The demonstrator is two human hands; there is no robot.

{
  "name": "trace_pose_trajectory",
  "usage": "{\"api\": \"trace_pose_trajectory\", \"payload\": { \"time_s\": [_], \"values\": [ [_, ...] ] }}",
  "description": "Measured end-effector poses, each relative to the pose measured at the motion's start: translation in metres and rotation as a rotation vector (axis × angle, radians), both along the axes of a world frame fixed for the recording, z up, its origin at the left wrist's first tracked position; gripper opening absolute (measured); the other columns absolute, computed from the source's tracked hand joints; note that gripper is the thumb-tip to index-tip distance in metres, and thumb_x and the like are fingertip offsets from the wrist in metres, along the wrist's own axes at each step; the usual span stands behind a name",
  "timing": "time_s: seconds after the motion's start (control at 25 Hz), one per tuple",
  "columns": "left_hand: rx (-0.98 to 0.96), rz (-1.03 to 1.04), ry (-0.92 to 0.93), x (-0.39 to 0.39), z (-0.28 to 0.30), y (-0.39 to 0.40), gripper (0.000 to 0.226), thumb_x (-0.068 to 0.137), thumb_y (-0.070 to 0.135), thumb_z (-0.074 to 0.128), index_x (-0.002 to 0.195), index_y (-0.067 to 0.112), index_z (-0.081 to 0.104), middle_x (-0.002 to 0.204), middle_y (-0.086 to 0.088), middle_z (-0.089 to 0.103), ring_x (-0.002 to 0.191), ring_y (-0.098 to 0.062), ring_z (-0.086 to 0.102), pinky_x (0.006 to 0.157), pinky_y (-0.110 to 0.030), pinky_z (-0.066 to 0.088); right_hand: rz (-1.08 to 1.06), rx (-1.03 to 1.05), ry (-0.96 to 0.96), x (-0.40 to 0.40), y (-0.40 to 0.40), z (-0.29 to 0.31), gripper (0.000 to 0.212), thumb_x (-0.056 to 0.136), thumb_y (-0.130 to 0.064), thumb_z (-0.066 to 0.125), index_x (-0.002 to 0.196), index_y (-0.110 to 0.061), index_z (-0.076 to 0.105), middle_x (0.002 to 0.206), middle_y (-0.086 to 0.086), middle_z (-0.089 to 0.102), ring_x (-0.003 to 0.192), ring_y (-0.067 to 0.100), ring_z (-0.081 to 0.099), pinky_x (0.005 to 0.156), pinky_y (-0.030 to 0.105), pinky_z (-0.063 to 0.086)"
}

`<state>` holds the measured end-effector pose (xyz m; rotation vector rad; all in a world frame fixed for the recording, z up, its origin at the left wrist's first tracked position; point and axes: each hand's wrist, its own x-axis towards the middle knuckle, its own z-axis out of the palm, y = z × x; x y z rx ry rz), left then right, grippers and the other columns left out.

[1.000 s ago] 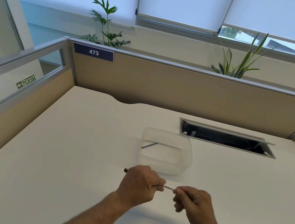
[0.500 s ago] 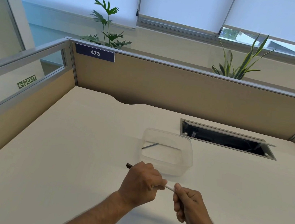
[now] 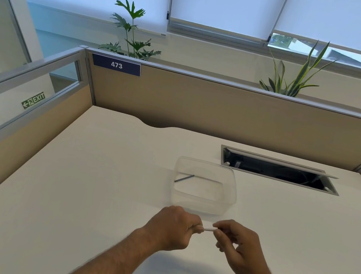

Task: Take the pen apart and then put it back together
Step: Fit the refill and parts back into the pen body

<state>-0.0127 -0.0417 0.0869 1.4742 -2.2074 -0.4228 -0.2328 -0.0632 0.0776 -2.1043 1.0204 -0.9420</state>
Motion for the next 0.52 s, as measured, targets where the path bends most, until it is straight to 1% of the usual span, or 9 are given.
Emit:
{"api": "trace_pose_trajectory", "payload": {
  "time_s": [0.08,0.2,0.32,0.4,0.44,0.52],
  "values": [
    [0.061,-0.013,0.022,0.000,-0.001,0.000,0.021,0.095,0.021,0.049,0.092,0.021,0.070,0.076,-0.003,0.073,0.057,-0.013,0.048,0.055,-0.022,0.041,0.004,-0.053,0.048,-0.003,-0.003,-0.003,0.007,0.087,-0.016,0.066,0.093,-0.018,0.070,0.074,-0.012,0.069,0.057,0.009,0.067,0.052,0.028,0.056],
    [0.110,-0.044,0.034,0.000,-0.001,-0.001,0.022,0.095,0.015,0.049,0.092,0.021,0.071,0.077,-0.005,0.073,0.057,-0.012,0.047,0.050,-0.017,0.034,0.014,-0.115,0.114,-0.005,-0.004,-0.006,0.006,0.090,-0.020,0.062,0.087,-0.020,0.067,0.070,-0.015,0.064,0.054,0.006,0.062,0.050,0.030,0.053],
    [0.076,-0.072,0.023,-0.001,-0.002,0.000,0.021,0.094,0.016,0.052,0.092,0.021,0.072,0.078,-0.003,0.074,0.057,-0.010,0.046,0.050,-0.016,0.032,0.014,-0.162,0.121,-0.004,-0.001,-0.006,0.020,0.094,-0.024,0.055,0.074,-0.023,0.058,0.062,-0.020,0.053,0.050,0.005,0.051,0.047,0.026,0.045],
    [-0.007,-0.071,0.008,-0.001,-0.002,0.001,0.019,0.094,0.027,0.054,0.092,0.022,0.072,0.074,-0.002,0.074,0.055,-0.013,0.048,0.051,-0.022,0.039,-0.020,-0.110,0.095,-0.001,0.002,-0.006,0.032,0.096,-0.019,0.053,0.064,-0.021,0.054,0.056,-0.023,0.046,0.047,0.005,0.046,0.047,0.026,0.041],
    [-0.057,-0.065,0.016,-0.001,-0.001,0.002,0.021,0.094,0.033,0.055,0.090,0.022,0.073,0.071,-0.001,0.073,0.054,-0.015,0.051,0.051,-0.026,0.044,-0.036,-0.052,0.064,0.002,0.004,-0.007,0.039,0.098,-0.018,0.051,0.059,-0.022,0.051,0.051,-0.021,0.045,0.045,0.005,0.044,0.046,0.026,0.039],
    [-0.156,-0.052,0.049,-0.001,0.002,0.002,0.022,0.089,0.039,0.060,0.087,0.022,0.074,0.068,0.001,0.073,0.056,-0.017,0.056,0.052,-0.030,0.049,-0.057,0.084,-0.020,0.006,0.008,-0.009,0.051,0.102,-0.024,0.047,0.050,-0.024,0.046,0.043,-0.012,0.047,0.042,0.005,0.041,0.045,0.023,0.035]
  ]
}}
